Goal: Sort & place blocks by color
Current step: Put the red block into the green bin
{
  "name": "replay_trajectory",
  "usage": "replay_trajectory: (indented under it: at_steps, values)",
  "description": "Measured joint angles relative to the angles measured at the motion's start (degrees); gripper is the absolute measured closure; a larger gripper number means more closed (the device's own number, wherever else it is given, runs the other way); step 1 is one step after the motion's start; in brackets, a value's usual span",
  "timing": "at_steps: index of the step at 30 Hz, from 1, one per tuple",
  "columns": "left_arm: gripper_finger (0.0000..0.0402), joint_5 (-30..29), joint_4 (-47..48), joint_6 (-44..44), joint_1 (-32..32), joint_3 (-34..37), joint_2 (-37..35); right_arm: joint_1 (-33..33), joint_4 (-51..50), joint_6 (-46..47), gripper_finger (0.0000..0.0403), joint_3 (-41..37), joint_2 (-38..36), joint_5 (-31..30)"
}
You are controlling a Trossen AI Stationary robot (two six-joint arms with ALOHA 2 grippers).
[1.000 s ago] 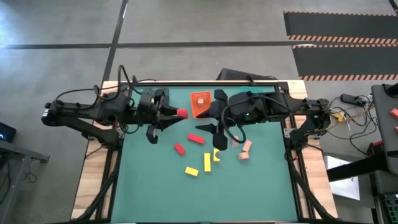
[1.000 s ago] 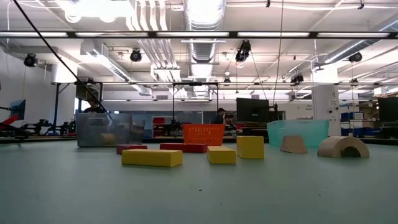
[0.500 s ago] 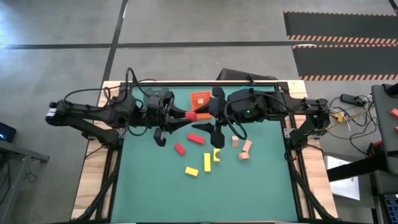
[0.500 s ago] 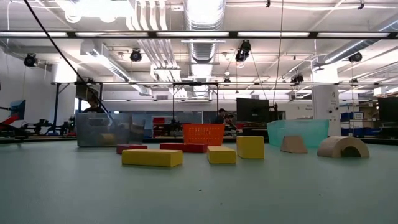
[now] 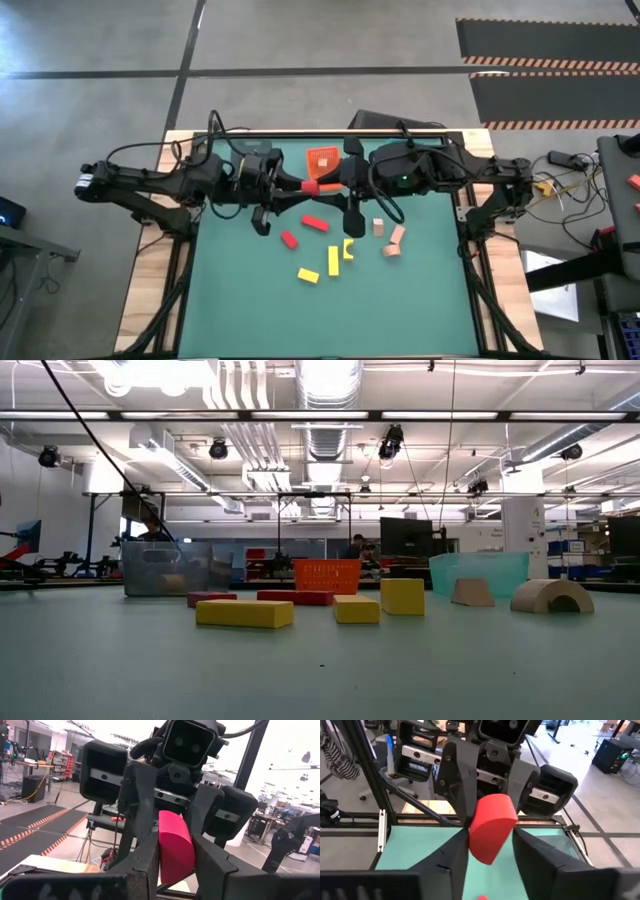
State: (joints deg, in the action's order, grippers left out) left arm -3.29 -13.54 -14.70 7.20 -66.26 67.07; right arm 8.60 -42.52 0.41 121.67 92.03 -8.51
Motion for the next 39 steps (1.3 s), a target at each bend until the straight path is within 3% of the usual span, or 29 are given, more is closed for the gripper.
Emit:
replay_trajectory:
  at_steps: [5, 12, 21, 32, 39]
  values:
    - [0.032, -0.45, -0.5, 0.15, -0.07, 0.02, 0.28, 0.0, -0.22, -0.01, 0.0327, 0.0, -0.07, -0.29]
    - [0.0311, -0.4, -0.5, -0.94, -0.02, 0.02, 0.46, -0.02, -0.69, -0.27, 0.0328, 0.0, -0.21, 1.01]
    - [0.0238, -0.21, 0.07, -1.59, -0.21, 0.02, 0.52, -1.13, -4.07, 0.65, 0.0329, 0.06, -0.65, 1.69]
    - [0.0217, -3.44, 7.22, -1.46, -0.85, -0.04, -2.94, -6.36, -25.46, 4.07, 0.033, 0.09, -0.81, 1.61]
    - [0.0217, -5.82, 7.96, -1.46, -0.85, -0.02, -4.11, -14.96, -44.66, 6.0, 0.033, 0.09, 0.38, 1.44]
